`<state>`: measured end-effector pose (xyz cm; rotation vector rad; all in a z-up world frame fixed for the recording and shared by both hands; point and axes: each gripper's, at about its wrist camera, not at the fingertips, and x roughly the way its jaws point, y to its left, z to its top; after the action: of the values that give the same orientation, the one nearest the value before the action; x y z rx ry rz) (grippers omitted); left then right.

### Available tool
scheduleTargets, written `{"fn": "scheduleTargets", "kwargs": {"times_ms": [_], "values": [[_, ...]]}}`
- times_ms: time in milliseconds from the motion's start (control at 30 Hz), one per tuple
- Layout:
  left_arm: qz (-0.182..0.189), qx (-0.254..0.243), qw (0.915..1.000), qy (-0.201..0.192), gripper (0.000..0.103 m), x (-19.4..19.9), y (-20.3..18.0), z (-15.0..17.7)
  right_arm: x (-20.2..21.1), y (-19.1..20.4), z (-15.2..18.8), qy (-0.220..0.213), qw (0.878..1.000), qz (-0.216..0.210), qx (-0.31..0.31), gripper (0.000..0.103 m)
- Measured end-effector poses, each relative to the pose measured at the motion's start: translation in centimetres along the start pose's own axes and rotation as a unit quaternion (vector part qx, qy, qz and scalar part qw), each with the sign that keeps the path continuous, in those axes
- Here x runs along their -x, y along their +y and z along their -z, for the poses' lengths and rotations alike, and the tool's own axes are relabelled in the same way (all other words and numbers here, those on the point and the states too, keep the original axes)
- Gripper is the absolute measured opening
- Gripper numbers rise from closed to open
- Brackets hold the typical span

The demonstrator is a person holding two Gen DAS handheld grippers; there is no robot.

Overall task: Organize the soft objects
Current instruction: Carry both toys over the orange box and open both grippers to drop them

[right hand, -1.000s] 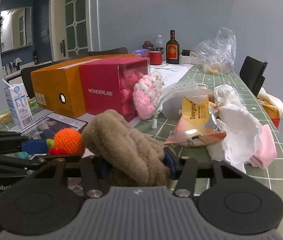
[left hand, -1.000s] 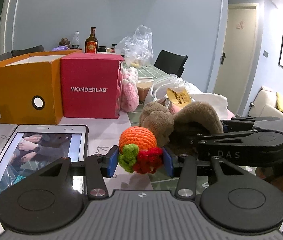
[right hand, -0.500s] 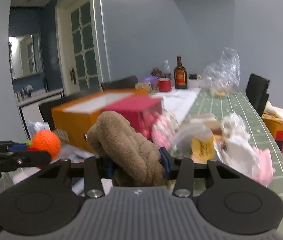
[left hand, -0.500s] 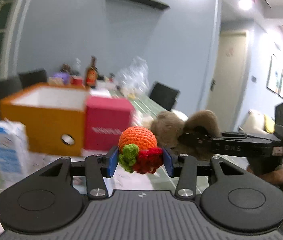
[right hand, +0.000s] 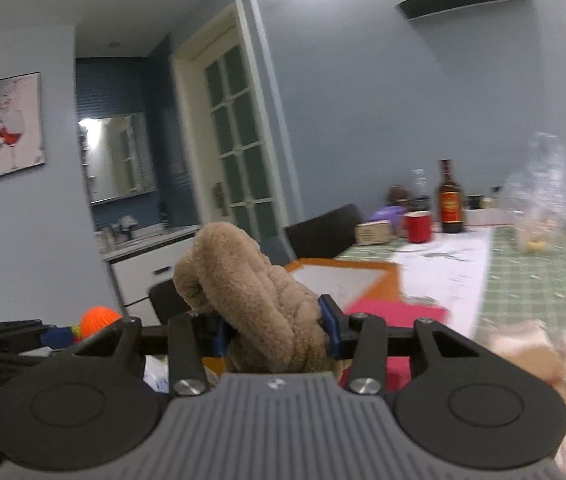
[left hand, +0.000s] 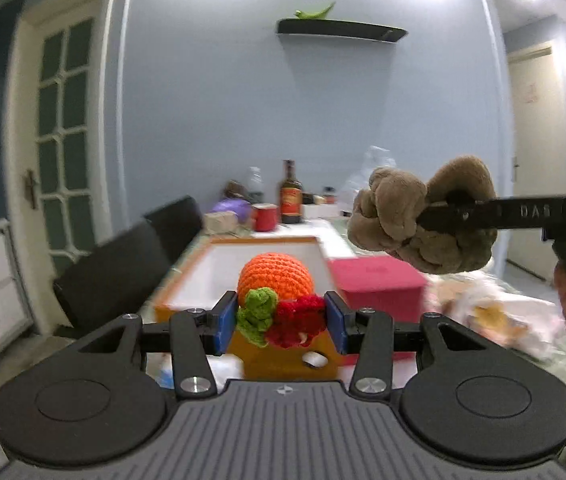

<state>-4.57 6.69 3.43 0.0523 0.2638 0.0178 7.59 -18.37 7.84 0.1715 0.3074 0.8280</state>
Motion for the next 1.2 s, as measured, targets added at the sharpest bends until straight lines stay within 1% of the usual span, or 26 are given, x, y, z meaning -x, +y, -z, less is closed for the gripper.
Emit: {"fn": "scheduleTargets", "kwargs": {"times_ms": [100, 133, 200, 300, 367, 433, 500, 533, 567, 600, 633, 700, 767, 800, 867, 900, 933, 1000, 1100, 1200], "values": [[-0.023, -0.010, 0.9997, -0.003, 0.053, -1.8, 1.2, -1.4, -4.6, -0.3, -1.7, 0.032, 0.999, -0.029, 0.001, 0.044], [-0.027, -0.012, 0.9995, -0.003, 0.053, -2.6, 1.7, -1.9, -6.5, -0.6, -2.3, 0.054, 0.998, -0.036, -0.006, 0.044], [-0.033, -0.016, 0.9993, 0.000, 0.053, -3.9, 2.4, -2.7, -10.6, -1.7, -3.6, 0.101, 0.993, -0.049, -0.035, 0.044], [-0.051, -0.012, 0.9986, 0.001, 0.053, -5.5, 3.4, -3.4, -15.8, -3.3, -4.9, 0.150, 0.984, -0.061, -0.075, 0.044], [-0.057, -0.008, 0.9983, 0.005, 0.053, -6.7, 4.0, -3.7, -18.2, -3.7, -5.1, 0.168, 0.980, -0.062, -0.087, 0.044], [-0.055, 0.001, 0.9983, 0.019, 0.053, -7.7, 4.7, -3.9, -19.8, -3.8, -5.0, 0.166, 0.979, -0.057, -0.101, 0.044], [-0.056, 0.008, 0.9974, 0.044, 0.053, -8.7, 5.4, -4.1, -20.6, -3.7, -4.3, 0.157, 0.981, -0.044, -0.100, 0.044], [-0.061, 0.001, 0.9965, 0.058, 0.053, -9.3, 5.6, -4.1, -21.1, -3.7, -3.9, 0.164, 0.981, -0.044, -0.096, 0.044], [-0.075, -0.008, 0.9945, 0.073, 0.053, -10.0, 5.8, -4.3, -21.7, -3.8, -3.5, 0.172, 0.979, -0.048, -0.095, 0.044], [-0.084, -0.009, 0.9932, 0.080, 0.053, -10.4, 5.9, -4.4, -22.1, -3.7, -3.1, 0.183, 0.977, -0.054, -0.094, 0.044], [-0.086, -0.006, 0.9926, 0.085, 0.053, -11.0, 6.2, -4.6, -22.5, -3.6, -2.7, 0.197, 0.974, -0.056, -0.093, 0.044], [-0.082, 0.003, 0.9920, 0.096, 0.053, -11.9, 6.9, -4.9, -23.1, -3.8, -2.0, 0.221, 0.967, -0.066, -0.109, 0.044], [-0.079, 0.010, 0.9911, 0.106, 0.053, -13.2, 7.3, -5.0, -23.9, -4.2, -1.4, 0.240, 0.958, -0.088, -0.134, 0.044], [-0.073, 0.009, 0.9910, 0.111, 0.053, -13.8, 7.5, -4.8, -24.1, -4.2, -1.3, 0.245, 0.956, -0.091, -0.136, 0.044], [-0.058, 0.015, 0.9908, 0.121, 0.053, -14.8, 7.5, -4.1, -24.2, -3.7, -0.9, 0.251, 0.958, -0.078, -0.117, 0.044], [-0.049, 0.019, 0.9896, 0.134, 0.053, -15.3, 7.5, -3.5, -24.1, -3.5, -0.9, 0.254, 0.959, -0.071, -0.106, 0.044], [-0.038, 0.028, 0.9876, 0.150, 0.053, -15.9, 7.6, -2.9, -24.0, -3.3, -0.9, 0.255, 0.960, -0.071, -0.095, 0.044], [-0.026, 0.038, 0.9860, 0.160, 0.053, -16.4, 7.9, -2.6, -23.9, -3.0, -1.0, 0.260, 0.961, -0.070, -0.062, 0.043], [-0.031, 0.034, 0.9875, 0.151, 0.053, -16.6, 8.3, -2.6, -23.7, -3.1, -0.9, 0.263, 0.963, -0.047, -0.021, 0.043], [-0.036, 0.032, 0.9851, 0.165, 0.053, -17.4, 8.4, -2.6, -24.0, -3.2, -0.4, 0.276, 0.960, -0.036, 0.003, 0.043]]}}
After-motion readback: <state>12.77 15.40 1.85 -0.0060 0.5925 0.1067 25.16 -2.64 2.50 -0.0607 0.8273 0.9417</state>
